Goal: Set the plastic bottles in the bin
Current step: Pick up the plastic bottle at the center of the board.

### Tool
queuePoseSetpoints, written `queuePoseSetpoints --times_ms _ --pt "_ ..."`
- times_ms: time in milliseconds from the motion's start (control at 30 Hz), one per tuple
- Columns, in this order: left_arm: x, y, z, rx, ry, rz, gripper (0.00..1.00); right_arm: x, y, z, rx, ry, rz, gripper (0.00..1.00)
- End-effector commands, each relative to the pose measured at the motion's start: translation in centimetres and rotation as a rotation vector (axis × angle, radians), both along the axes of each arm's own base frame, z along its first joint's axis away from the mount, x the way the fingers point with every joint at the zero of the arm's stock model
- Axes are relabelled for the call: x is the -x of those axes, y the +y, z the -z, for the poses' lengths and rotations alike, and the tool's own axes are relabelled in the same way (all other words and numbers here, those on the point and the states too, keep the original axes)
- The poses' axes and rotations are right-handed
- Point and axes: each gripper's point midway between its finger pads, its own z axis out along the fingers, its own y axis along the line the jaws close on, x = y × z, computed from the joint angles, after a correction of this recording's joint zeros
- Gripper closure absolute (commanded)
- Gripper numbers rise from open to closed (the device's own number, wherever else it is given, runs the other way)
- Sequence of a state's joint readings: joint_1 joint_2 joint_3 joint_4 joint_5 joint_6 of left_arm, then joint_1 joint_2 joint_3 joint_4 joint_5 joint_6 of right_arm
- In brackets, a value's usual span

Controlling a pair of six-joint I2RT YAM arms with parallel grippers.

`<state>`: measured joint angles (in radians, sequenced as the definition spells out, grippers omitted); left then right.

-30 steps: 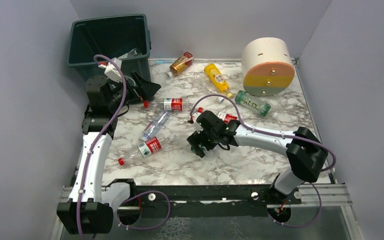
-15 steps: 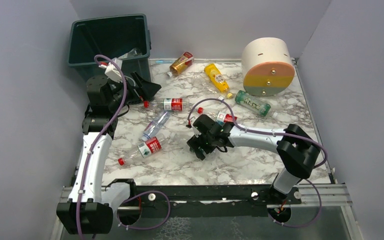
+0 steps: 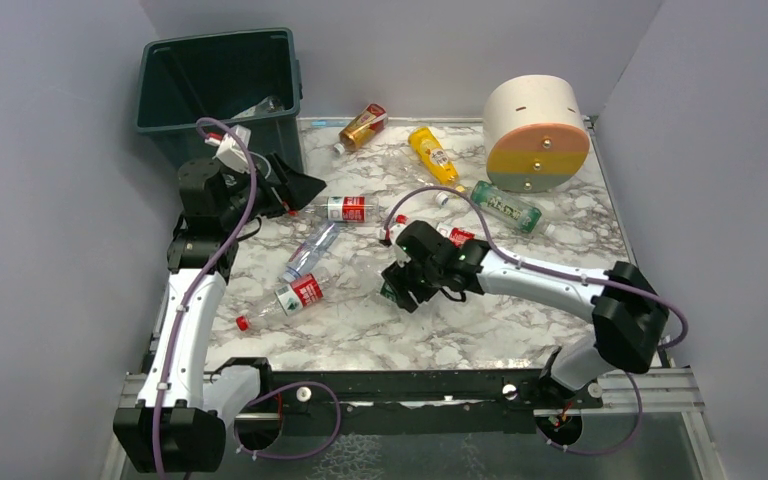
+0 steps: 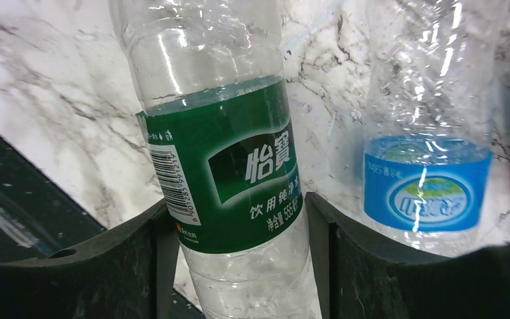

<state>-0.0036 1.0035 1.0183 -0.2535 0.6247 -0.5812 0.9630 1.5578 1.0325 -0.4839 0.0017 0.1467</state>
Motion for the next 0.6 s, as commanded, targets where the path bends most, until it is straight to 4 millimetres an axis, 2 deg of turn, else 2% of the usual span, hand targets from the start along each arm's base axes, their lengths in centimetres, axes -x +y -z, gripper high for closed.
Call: queuePoseSetpoints --times_ms 0,200,333,567 --pt "2.4 -1.3 0.1 0.034 0.002 0.071 0.01 0.2 0.8 -4.7 -0.102 -0.035 0.022 0.35" --pt "4.9 -1.8 2.5 0.081 0.061 0.09 0.01 0.3 0.9 -7.5 -0.187 -0.061 0.051 0.35" --pt "5.8 -2.0 4.0 0.121 0.083 0.082 0.01 -0.1 1.4 -9.4 -0.239 -0.085 0.068 0.35" --pt "6.0 -2.7 4.3 0.252 0.065 0.077 0.01 -1.3 3.5 -13.3 -0.358 -0.116 0.081 0.35"
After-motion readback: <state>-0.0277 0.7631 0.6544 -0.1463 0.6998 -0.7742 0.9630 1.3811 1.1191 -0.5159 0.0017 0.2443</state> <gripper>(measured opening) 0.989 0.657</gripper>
